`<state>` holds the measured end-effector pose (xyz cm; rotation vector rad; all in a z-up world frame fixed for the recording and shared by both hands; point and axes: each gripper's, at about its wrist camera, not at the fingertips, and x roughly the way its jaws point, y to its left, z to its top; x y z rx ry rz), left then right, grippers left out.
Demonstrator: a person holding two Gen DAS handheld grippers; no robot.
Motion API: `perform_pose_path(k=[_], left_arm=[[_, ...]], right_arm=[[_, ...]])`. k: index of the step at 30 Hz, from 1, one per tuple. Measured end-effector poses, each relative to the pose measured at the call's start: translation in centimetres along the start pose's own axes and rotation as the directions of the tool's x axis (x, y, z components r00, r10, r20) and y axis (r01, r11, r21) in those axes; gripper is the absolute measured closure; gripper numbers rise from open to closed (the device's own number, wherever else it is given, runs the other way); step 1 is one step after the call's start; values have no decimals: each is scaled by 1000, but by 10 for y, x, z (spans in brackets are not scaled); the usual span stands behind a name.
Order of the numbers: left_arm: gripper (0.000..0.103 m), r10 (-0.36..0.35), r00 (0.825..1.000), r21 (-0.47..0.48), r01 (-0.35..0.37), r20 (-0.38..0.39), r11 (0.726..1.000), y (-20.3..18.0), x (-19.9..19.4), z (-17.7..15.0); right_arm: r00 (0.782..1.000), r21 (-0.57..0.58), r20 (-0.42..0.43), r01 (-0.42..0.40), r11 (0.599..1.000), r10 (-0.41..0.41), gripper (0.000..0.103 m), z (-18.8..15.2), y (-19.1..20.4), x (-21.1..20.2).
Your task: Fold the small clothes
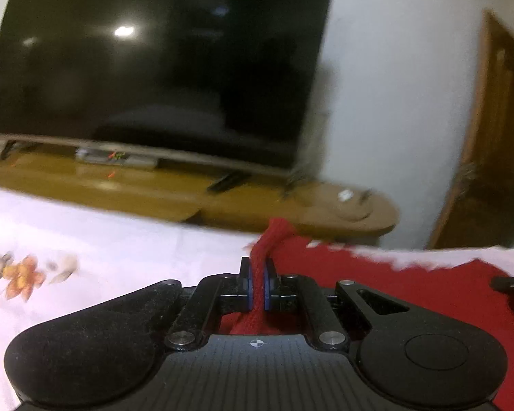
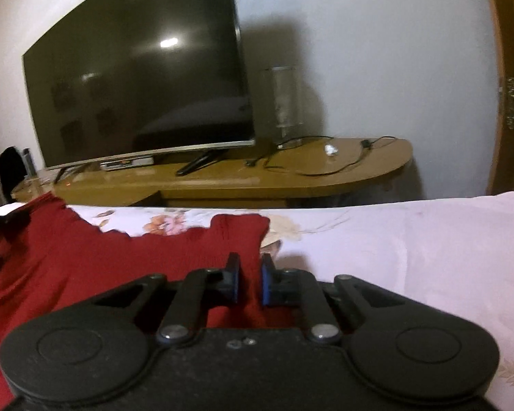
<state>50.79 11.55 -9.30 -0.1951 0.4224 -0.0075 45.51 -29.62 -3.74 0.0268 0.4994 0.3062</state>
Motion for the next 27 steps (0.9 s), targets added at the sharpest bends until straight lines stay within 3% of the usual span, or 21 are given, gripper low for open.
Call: perform_pose_path(k=[2,3,5,7,9,11,12,13,14,16,19,22,24,25,26,27], left_arm=[[97,60,986,-24,-64,-154,998,6,27,-10],[97,68,985,-36,-75,-157,997,8,30,-8],[97,82,979,-19,-87,-185,996,6,38,-7],[96,93,978,3,-94,-189,996,3,39,-8],[93,66,980,-30,-73,-190,997,7,39,-7],[81,31,985,-111,-50,-168,993,19,28,-5],[76,43,991,-128,-59,-125,990,22,16,-3],[61,71,995,-121,-79,-70,989,20,2,-2],[52,83,996,-105,-86,-32,991,15,-8,0],[52,3,1000,-54,-4,-15,999,-7,-15,5],[52,-121,989,82,128,-90,988,-63,-1,5],[52,-186,969,177,214,-163,961,-103,12,-8],[49,-115,970,270,171,-213,947,-110,22,-24],[40,-71,972,301,138,-226,944,-102,25,-31],[30,-72,977,286,129,-201,950,-85,19,-34],[30,-60,979,250,109,-195,962,-68,16,-33]], right_arm=[[996,-14,-68,52,999,-53,93,-7,-3,18],[990,-15,-121,70,997,-71,93,-13,-5,30],[990,11,-120,71,997,-70,92,-14,-9,33],[990,8,-123,75,997,-73,93,-13,-9,33],[990,16,-126,71,997,-69,86,-13,-10,31],[991,24,-109,79,997,-76,69,-9,-11,24],[993,33,-84,81,996,-78,64,-8,-9,15],[996,36,-52,70,997,-68,62,-6,-9,5],[999,22,-25,40,999,-39,61,-3,-4,-6],[999,-8,-34,-16,1000,16,61,0,11,-13],[990,-53,-81,-118,992,113,63,3,50,4],[972,-93,-172,-178,980,161,62,1,90,32],[971,-181,-204,-163,970,125,59,-6,106,44],[973,-213,-200,-156,965,113,54,-8,106,44],[976,-223,-195,-143,964,100,52,-8,99,41],[980,-216,-189,-112,970,71,52,-6,86,37]])
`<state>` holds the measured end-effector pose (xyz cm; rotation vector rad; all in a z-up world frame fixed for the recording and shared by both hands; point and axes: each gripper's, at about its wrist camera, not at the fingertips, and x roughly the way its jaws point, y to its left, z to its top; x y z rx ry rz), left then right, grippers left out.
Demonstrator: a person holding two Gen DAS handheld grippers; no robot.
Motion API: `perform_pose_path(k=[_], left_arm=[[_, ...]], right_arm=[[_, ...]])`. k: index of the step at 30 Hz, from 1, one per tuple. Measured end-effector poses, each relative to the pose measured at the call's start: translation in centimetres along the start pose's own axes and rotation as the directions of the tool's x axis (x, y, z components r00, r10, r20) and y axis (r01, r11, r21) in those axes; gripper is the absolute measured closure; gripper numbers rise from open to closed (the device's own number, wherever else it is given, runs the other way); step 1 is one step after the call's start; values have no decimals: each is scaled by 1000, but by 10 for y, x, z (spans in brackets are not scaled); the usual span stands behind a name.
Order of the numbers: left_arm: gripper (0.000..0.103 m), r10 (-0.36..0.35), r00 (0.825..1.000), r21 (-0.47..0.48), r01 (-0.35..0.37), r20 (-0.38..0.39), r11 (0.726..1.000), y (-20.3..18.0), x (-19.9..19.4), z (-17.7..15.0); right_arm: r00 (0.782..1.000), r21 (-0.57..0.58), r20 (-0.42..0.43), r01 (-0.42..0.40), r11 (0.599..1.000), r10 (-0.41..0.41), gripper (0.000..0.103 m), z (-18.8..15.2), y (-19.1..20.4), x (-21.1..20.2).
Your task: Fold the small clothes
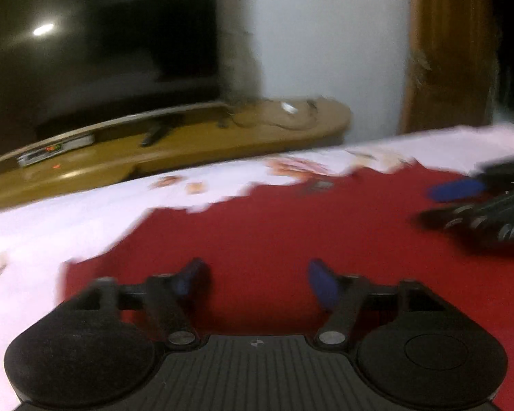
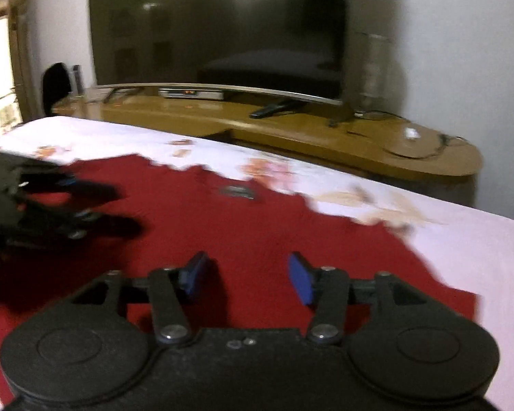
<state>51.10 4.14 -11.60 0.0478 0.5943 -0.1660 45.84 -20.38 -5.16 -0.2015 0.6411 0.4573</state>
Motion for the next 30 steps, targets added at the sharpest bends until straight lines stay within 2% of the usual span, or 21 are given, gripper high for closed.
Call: perform_pose_path(k=[1,3,4,6,7,9,11,12,13,16,20,21,23,25,27,30], left_arm=[[30,11,1000,-31,-11,3,999,16,-7,-4],[30,83,997,-46,-83,-8,995,39,-14,-13],[30,59,998,-71,-59,-7,996,48,-15,-13],[30,80,997,-49,-81,-18,996,46,-11,-10],[30,98,995,-23,-99,-20,995,41,-10,-9],[30,98,995,-45,-98,7,994,32,-23,-5],[30,48,996,-70,-43,73,997,20,-46,1],[30,7,995,-85,1,96,996,11,-56,1],[30,-26,994,-78,34,102,996,0,-61,2],[30,-79,994,-33,82,79,996,-40,-62,2],[30,-26,999,-24,25,-47,999,-50,-35,-17],[30,-21,1000,2,21,-17,1000,-48,-41,-26],[30,-5,1000,-15,5,-11,1000,-30,-51,-35],[30,23,1000,-39,-23,-16,999,-7,-65,-41],[30,35,999,-69,-36,-16,997,12,-80,-48],[30,36,999,-80,-38,-26,996,23,-79,-48]], right_arm=[[999,26,-5,45,999,-45,55,-5,-18,-7],[996,107,-24,83,991,-81,70,-19,-59,-19],[996,145,-21,90,985,-88,71,-25,-77,-26],[997,184,-33,76,980,-71,70,-28,-88,-29],[996,165,-43,89,982,-83,70,-24,-83,-28],[994,140,-15,112,984,-111,67,-14,-67,-35],[996,157,70,44,987,-56,62,-9,-49,-57],[995,151,93,17,988,-31,61,-10,-39,-67],[995,139,103,-15,990,0,56,-11,-27,-72],[993,86,79,-96,992,89,54,-20,17,-68],[995,16,8,-95,995,95,53,-29,56,-46],[997,-17,-17,-70,997,70,52,-33,60,-40],[999,-55,-11,-51,997,50,53,-39,53,-45],[1000,-36,-13,-2,999,2,53,-46,30,-59],[998,39,-19,58,998,-57,53,-56,1,-77],[998,146,-35,60,987,-56,54,-67,-34,-87]])
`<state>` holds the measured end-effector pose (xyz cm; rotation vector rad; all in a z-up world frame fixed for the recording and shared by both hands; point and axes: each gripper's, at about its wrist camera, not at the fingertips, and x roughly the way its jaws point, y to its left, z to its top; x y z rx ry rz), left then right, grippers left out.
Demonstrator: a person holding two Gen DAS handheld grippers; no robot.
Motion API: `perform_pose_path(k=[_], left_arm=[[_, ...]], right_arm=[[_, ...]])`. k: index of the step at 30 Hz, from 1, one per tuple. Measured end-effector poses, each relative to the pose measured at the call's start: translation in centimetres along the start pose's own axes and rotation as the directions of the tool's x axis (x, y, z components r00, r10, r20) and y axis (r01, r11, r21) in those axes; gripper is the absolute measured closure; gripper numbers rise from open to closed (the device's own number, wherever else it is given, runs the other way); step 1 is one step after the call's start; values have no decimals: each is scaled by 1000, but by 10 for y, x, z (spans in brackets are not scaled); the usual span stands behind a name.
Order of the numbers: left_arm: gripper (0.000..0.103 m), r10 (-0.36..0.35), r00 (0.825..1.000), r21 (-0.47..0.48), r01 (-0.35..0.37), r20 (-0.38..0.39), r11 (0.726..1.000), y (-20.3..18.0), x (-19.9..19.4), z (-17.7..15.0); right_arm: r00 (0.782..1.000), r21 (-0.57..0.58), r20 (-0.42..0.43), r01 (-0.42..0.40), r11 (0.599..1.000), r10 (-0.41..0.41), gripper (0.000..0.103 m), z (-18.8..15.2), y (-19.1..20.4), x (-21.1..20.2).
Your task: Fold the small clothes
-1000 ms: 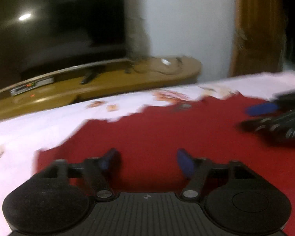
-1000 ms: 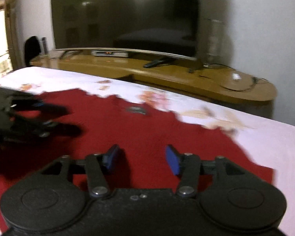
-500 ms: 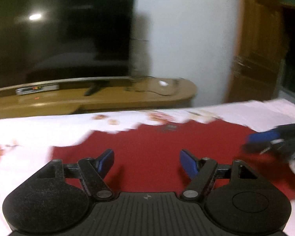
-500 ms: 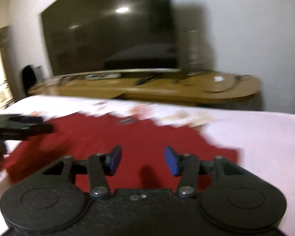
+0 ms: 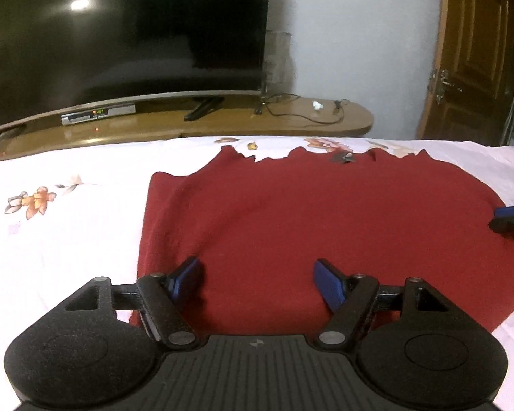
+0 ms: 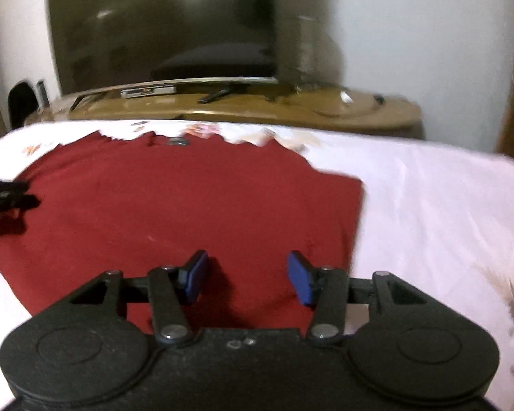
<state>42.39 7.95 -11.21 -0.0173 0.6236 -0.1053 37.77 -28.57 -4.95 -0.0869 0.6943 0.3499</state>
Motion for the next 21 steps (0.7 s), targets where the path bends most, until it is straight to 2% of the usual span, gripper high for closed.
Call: perform_pose_path(k=[2,3,5,7,10,13,14,16,21], left_arm=[[30,32,999,-12,-32,-5,999,-6,2,8],[30,25,1000,-18,-25,9,1000,-12,-1,13],[30,-15,998,-12,16,54,1000,-32,-15,19],[30,-37,997,21,35,64,999,-54,-23,18],[30,-48,999,38,47,27,998,-78,-21,8],[30,7,1000,103,-4,-31,995,-85,-19,-12],[30,15,999,117,-12,-28,993,-82,-22,-21],[30,23,1000,88,-22,-12,996,-63,-35,-32],[29,52,998,-14,-52,-17,999,-17,-59,-50]], right_arm=[[1000,-4,-3,20,1000,-20,56,5,8,1],[999,2,8,33,999,-33,58,10,15,-1],[998,10,64,3,1000,-3,57,15,34,-16],[995,-13,90,-43,999,44,55,14,60,-25],[992,-83,54,-108,991,112,56,4,107,-20],[995,-166,-14,-101,981,100,56,-14,136,-10],[997,-192,-33,-76,978,71,55,-21,136,-7],[999,-207,-17,-47,977,45,53,-31,128,-13],[999,-111,-25,26,994,-29,54,-51,62,-46]])
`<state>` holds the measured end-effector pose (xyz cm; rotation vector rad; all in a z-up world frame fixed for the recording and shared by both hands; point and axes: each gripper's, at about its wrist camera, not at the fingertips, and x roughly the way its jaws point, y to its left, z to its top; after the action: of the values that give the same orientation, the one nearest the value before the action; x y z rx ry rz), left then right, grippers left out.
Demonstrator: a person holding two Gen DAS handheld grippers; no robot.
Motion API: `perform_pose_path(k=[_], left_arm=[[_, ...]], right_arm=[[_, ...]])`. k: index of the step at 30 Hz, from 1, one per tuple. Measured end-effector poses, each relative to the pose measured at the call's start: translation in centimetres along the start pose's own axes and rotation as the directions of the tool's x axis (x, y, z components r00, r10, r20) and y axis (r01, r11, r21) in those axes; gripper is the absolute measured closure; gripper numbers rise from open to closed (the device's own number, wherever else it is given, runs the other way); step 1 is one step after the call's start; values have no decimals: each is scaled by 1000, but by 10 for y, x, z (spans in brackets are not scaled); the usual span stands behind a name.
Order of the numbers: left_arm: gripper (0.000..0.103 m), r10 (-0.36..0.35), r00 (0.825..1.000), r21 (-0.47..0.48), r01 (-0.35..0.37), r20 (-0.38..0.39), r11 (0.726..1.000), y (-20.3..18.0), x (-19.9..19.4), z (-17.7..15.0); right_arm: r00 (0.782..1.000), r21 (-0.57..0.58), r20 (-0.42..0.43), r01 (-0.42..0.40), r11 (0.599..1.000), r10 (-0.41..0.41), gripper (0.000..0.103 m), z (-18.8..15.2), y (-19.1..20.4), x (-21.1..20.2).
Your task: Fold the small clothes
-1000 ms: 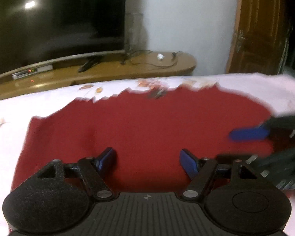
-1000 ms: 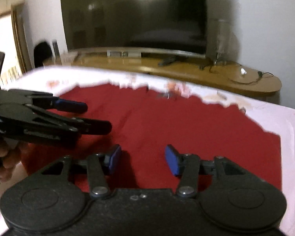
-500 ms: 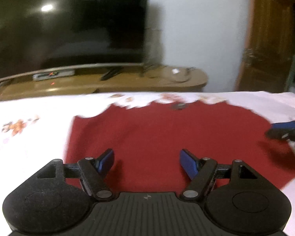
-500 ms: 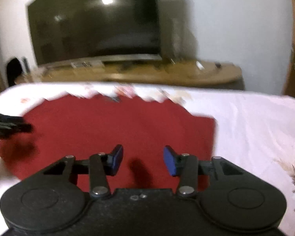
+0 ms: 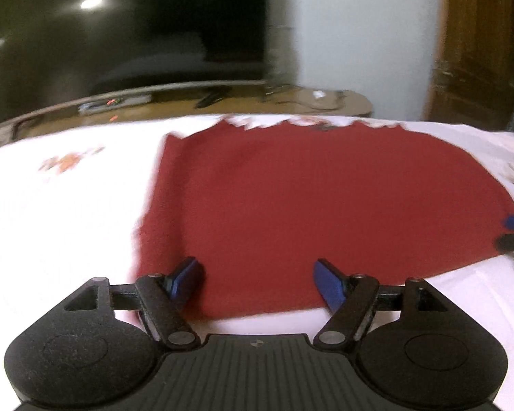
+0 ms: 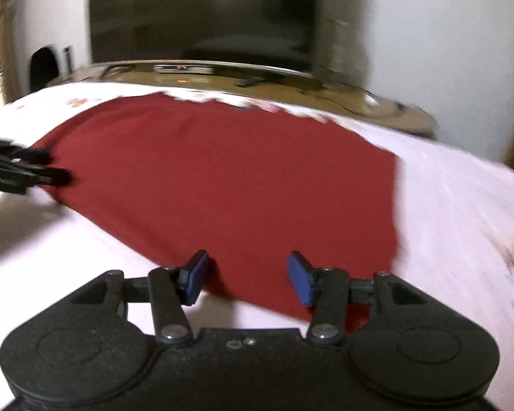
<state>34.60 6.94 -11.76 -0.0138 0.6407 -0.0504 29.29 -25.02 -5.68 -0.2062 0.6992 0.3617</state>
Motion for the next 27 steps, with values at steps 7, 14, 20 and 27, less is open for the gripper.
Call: perform_pose_path(k=[7,14,20,27], left_arm=[[29,30,1000,-15,-30,-6,999,-6,0,7],[27,50,998,-22,-51,-33,998,-4,-3,5],[27,59,997,-25,-60,-40,998,-4,-3,-2],[26,56,998,-22,-57,-40,998,-3,-3,-1]], right_arm=[[1000,48,21,22,999,-23,54,-2,1,-18],[999,135,-26,33,990,-30,52,-8,-18,-11],[998,184,-42,63,981,-56,49,-8,-26,-5],[995,205,-24,97,974,-94,49,-10,-26,-5]])
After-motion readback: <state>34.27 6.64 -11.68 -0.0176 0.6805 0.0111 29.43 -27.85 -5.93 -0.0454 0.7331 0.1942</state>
